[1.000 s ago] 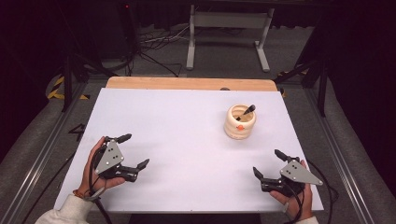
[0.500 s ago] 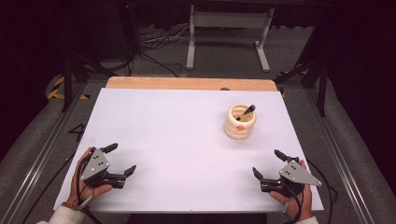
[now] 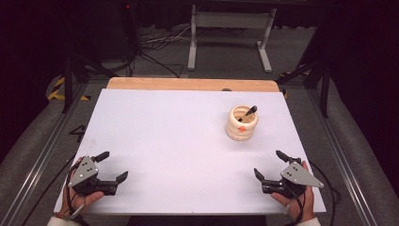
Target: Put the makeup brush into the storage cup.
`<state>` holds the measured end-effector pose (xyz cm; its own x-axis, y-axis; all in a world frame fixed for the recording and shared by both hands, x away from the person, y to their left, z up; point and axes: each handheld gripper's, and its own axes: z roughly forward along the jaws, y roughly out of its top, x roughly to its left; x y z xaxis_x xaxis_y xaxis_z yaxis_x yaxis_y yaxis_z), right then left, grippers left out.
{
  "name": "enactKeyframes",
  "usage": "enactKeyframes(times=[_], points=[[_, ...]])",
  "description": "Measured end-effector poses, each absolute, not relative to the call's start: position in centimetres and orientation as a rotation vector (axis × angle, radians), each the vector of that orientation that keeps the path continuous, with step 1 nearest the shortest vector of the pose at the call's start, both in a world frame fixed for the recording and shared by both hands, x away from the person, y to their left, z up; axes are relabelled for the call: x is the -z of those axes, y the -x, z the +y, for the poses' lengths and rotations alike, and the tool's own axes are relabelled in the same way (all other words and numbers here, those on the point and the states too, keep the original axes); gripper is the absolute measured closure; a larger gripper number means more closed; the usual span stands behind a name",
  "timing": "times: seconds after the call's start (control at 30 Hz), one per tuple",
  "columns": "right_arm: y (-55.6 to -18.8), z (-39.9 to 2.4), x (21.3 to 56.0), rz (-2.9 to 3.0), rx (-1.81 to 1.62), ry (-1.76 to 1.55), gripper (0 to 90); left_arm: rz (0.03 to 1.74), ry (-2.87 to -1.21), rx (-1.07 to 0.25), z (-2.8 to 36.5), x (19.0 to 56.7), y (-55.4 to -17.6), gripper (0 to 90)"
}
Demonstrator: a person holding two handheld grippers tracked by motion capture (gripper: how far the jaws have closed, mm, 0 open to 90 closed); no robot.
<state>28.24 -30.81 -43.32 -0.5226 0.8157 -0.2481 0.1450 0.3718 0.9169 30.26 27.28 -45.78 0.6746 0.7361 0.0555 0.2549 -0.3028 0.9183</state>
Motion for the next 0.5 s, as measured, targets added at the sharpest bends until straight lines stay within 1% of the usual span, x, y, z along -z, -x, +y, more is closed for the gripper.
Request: enactKeyframes(times=[0.1, 0.5], points=[[-28.08, -30.62, 43.18, 1.909, -1.178, -0.821, 6.1, 0.789, -1.834, -0.571, 27.55, 45.77, -30.13, 5.4], [-28.11, -30.53, 43.16, 1.907, -1.169, -0.818, 6.1, 0.770, -1.838, -0.577, 27.36, 45.68, -30.24, 5.5]])
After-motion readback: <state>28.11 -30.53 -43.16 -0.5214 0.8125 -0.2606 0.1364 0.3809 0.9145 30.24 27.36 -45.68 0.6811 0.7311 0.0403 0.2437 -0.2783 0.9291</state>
